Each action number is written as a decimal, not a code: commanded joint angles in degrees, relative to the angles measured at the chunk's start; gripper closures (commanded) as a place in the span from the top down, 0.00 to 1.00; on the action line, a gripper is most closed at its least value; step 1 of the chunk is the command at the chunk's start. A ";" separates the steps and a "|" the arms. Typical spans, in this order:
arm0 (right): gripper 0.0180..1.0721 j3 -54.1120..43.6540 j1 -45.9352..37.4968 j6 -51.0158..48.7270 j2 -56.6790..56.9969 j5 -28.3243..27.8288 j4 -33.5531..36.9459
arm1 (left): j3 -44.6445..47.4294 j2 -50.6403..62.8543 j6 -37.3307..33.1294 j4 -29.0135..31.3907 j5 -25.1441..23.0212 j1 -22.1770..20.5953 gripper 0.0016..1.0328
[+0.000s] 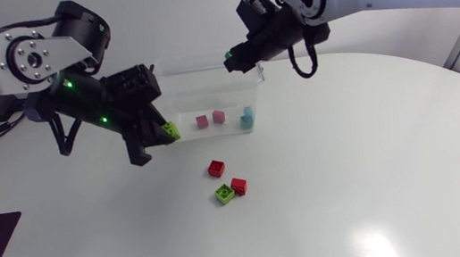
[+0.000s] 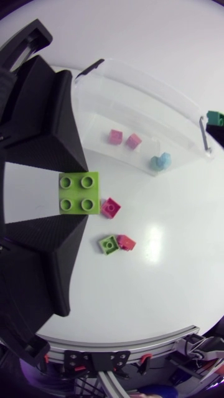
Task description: Place the duplo bricks in the container
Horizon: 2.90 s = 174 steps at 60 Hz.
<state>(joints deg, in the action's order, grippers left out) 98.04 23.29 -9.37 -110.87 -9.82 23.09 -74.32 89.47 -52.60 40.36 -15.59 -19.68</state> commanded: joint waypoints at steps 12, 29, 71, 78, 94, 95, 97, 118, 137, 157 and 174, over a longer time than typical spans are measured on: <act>0.81 14.46 0.79 2.69 -12.35 4.81 6.97 | -6.80 2.99 10.24 -10.65 -2.25 3.25 0.29; 0.93 9.45 0.88 2.69 -5.15 5.96 8.02 | -15.32 11.43 18.32 -19.62 -2.60 3.60 0.29; 0.93 -33.26 13.89 2.86 20.17 6.48 6.09 | -38.44 37.35 29.40 -23.75 4.52 4.56 0.87; 0.93 -36.43 14.06 1.98 18.14 5.43 3.54 | -38.70 36.74 29.66 -23.22 4.52 4.48 0.95; 0.92 -35.37 13.80 -3.38 9.97 2.88 1.61 | -33.08 26.37 29.40 -20.41 4.52 4.48 0.95; 0.92 -35.11 13.80 -3.55 9.53 2.88 1.61 | -32.37 25.31 29.31 -20.06 4.52 4.48 0.95; 0.92 -34.67 13.80 -4.17 8.56 2.71 1.61 | -30.97 23.64 29.13 -19.44 4.52 4.30 0.95; 0.86 -29.48 12.66 -9.97 1.45 2.00 3.71 | -11.81 4.40 18.41 -9.68 4.08 4.04 0.95; 0.78 -23.51 11.78 -14.01 -3.65 0.77 8.64 | 1.81 -5.45 10.41 -5.38 2.59 6.23 0.95; 0.42 -19.73 12.57 -15.24 -7.17 -0.90 11.27 | 11.66 -9.05 6.72 -3.80 2.59 5.80 0.95; 0.15 -20.96 12.83 -14.72 -5.76 -0.99 11.01 | 15.79 -3.95 9.44 -6.61 2.59 -2.99 0.96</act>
<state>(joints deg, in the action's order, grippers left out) 77.58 35.90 -23.22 -117.05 -10.50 33.26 -60.97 82.35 -43.94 34.76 -12.82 -20.14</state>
